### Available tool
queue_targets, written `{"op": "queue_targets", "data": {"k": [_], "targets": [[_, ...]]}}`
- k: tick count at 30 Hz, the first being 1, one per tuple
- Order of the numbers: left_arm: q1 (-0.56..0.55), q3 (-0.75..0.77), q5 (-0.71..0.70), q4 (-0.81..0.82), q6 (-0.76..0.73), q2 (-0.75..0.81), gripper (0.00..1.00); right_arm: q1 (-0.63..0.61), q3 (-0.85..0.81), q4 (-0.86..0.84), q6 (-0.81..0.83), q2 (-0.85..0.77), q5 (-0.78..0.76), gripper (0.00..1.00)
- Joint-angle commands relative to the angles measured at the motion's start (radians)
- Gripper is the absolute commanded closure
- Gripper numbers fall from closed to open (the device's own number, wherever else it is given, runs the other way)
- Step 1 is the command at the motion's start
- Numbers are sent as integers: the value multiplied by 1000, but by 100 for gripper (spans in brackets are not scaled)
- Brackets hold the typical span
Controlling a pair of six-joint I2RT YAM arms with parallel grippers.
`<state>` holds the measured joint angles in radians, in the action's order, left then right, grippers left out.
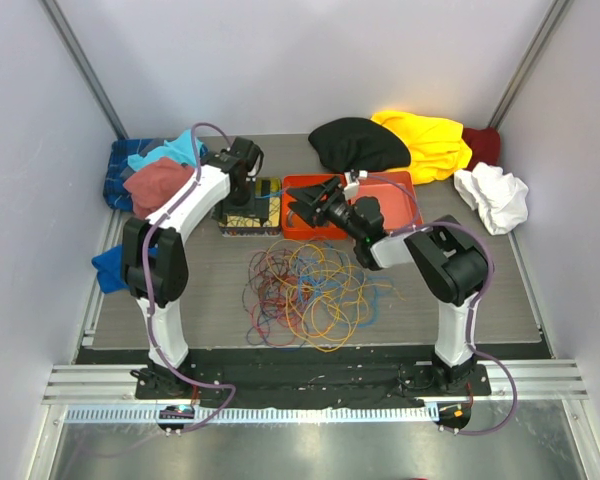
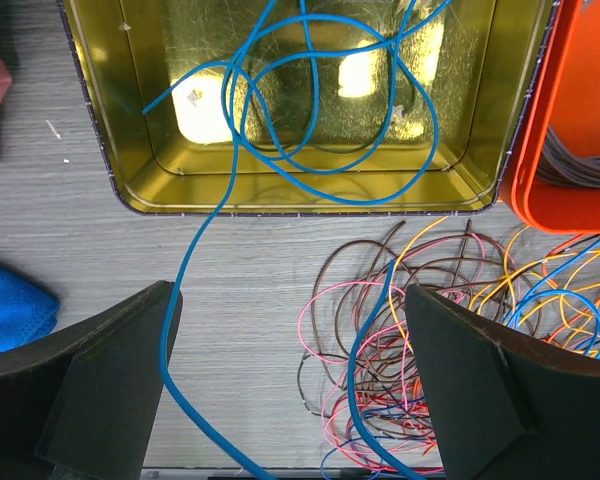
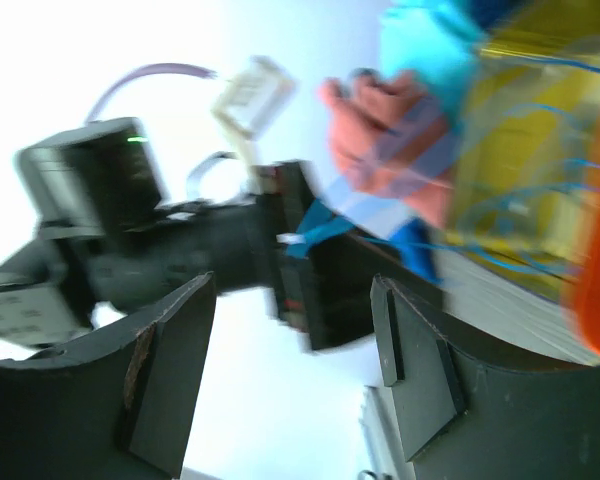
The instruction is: Untangle the cables
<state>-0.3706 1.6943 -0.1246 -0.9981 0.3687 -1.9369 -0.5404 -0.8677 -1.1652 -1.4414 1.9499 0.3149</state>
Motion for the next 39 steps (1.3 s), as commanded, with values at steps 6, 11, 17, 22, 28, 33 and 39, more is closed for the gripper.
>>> {"op": "queue_targets", "data": {"k": [6,11,17,22,28,33,39], "targets": [[4,-28,-9,42,26,59,0,-20,-206,-145,-96,92,38,30],[2,-27,-20,39,22,62,0,-27,-226,-149,-109,126,49,32],[4,-16,-29,35,19,55,0,-29,-145,-152,-57,35,62,32],[2,-22,-32,39,18,44,0,-30,-82,-134,-33,-23,84,32],[2,-41,-30,50,19,42,0,-33,-24,-134,-17,-65,90,32],[4,-38,-32,52,18,46,0,-59,-4,-119,-8,-65,98,32],[2,-38,-23,52,21,56,0,-78,-16,-128,-19,-11,89,32]]}}
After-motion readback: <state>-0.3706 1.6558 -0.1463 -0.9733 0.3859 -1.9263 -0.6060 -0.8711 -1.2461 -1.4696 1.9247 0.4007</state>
